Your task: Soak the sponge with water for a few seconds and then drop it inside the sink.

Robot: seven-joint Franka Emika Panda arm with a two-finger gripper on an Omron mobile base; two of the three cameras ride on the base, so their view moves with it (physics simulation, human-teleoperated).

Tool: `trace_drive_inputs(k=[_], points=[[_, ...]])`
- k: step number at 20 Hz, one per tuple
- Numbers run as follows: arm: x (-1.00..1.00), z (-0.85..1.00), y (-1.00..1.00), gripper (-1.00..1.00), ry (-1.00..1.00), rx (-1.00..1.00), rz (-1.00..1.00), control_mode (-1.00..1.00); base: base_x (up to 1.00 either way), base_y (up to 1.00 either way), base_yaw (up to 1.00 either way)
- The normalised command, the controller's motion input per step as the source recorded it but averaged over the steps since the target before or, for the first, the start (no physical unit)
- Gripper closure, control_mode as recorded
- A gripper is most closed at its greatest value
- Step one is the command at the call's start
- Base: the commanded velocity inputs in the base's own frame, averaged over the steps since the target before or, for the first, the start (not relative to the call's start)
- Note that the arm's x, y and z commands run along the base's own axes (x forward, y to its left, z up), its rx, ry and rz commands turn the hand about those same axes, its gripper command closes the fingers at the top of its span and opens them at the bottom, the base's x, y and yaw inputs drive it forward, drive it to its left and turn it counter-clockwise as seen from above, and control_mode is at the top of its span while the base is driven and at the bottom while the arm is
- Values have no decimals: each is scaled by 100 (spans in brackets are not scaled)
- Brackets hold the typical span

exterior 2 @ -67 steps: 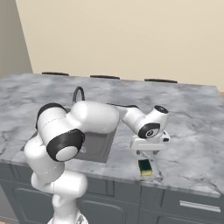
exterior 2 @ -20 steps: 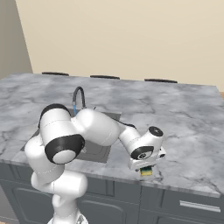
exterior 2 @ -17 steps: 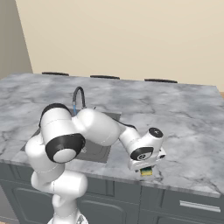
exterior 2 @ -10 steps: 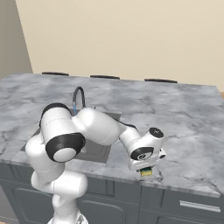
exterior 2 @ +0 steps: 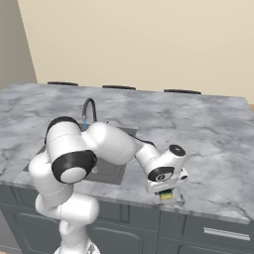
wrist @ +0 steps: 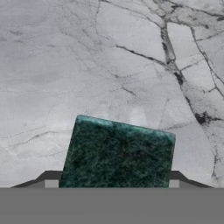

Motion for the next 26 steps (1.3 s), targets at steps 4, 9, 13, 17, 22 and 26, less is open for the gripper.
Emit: trace_drive_inputs(k=[4,9,13,17,22,26], points=[[0,35,0,100,0,0,0,-100,0,0,0],[2,72,2,100,-4,5,0,-100,0,0,0],[1,54,12,100,-2,4,0,-100,0,0,0],[0,31,50,100,-7,4,0,-100,0,0,0],[11,25,53,100,-13,8,1,-100,0,0,0],[18,14,52,100,-13,6,0,-100,0,0,0]])
